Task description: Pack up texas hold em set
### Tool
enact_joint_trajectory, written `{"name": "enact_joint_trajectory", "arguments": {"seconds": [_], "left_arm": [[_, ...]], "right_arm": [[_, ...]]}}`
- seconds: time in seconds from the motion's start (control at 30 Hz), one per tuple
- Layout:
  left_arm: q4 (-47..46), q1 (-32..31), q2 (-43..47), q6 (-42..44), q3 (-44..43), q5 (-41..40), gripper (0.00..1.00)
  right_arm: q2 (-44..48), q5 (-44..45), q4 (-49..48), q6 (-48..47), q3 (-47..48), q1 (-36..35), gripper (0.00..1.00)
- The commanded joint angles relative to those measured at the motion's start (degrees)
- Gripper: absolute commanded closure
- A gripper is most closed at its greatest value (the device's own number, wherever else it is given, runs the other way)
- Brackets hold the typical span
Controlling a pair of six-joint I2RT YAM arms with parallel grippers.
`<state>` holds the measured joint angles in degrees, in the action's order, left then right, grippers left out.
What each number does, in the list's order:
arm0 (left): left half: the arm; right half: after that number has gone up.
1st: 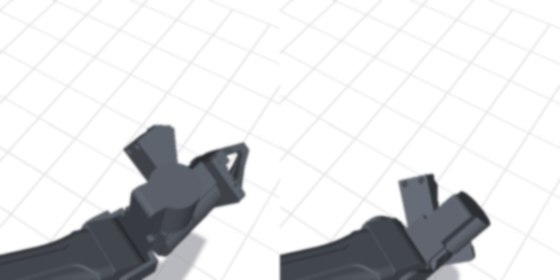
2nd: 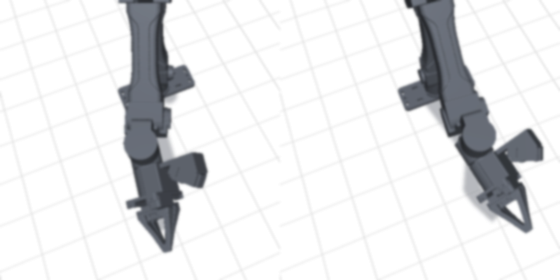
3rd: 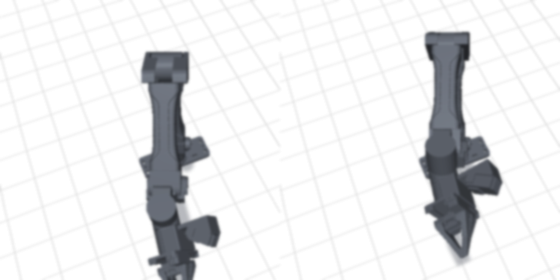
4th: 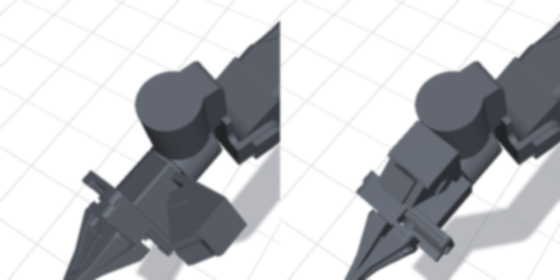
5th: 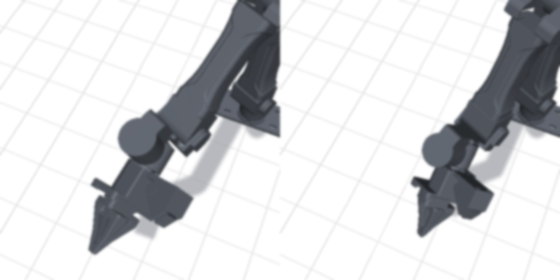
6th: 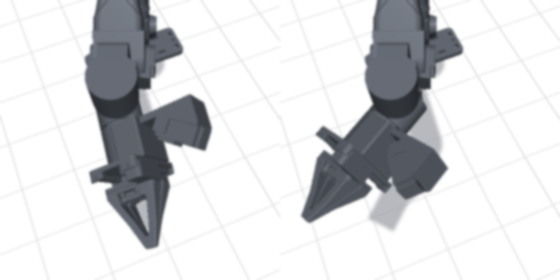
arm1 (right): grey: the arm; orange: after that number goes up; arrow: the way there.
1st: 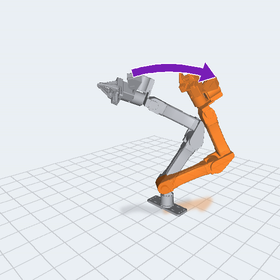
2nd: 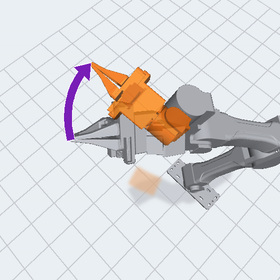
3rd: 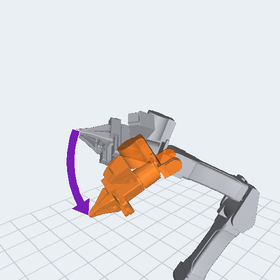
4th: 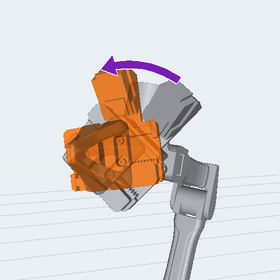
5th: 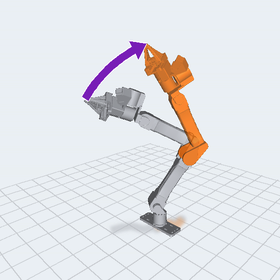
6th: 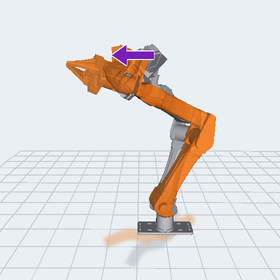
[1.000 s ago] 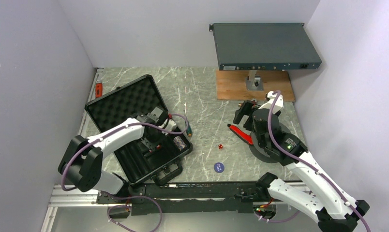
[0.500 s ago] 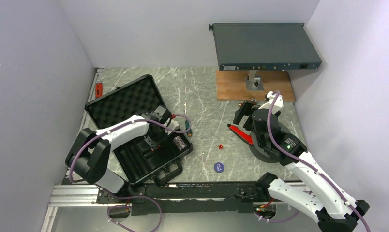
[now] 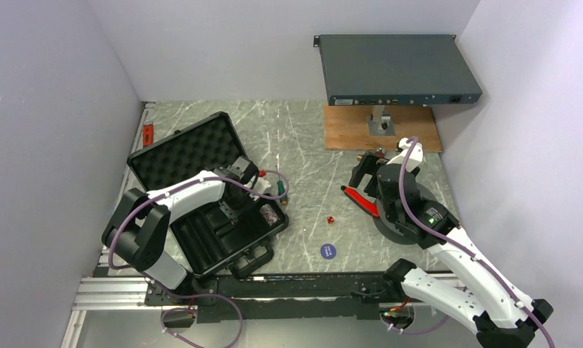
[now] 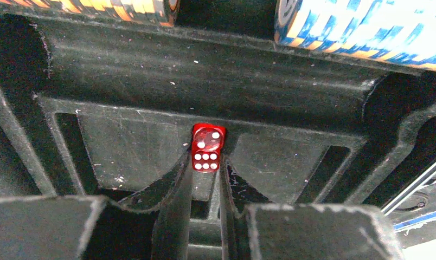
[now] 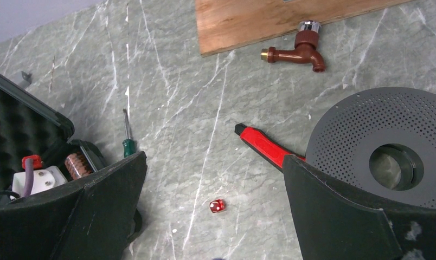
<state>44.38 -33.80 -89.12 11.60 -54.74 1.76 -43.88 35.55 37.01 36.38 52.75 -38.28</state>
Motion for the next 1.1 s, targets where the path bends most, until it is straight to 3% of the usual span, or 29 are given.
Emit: {"name": "enact_joint_trajectory", "arguments": {"seconds": [0.0,0.37,0.63,0.77,0.83,1.07], "left_arm": [[-3.45,0.14,-1.05,0.84,-1.71,3.7,1.0],[-4.75,0.15,-0.35,0.8,-0.72,3.2,1.0],[-3.94,0.14,2.18,1.76,-0.15,1.97,0.66],[-2.91,0.17,3.34,1.94,-0.1,1.25,0.6],[-2.22,0.14,3.86,1.94,-0.1,0.69,0.52],[-1.17,0.14,7.75,0.7,0.25,0.34,0.49]], "right_arm": [[0.24,1.09,-1.2,-0.94,-0.11,0.15,0.0],[0.46,1.19,-1.16,-0.74,-0.37,0.16,0.0],[0.71,1.47,-0.86,-0.87,-0.32,0.19,0.0],[1.06,1.89,-0.54,-0.79,-0.4,0.17,0.0],[1.16,1.85,-0.61,-0.71,-0.54,0.14,0.0],[0.77,1.32,-0.89,-0.43,-0.47,0.14,0.0]]}}
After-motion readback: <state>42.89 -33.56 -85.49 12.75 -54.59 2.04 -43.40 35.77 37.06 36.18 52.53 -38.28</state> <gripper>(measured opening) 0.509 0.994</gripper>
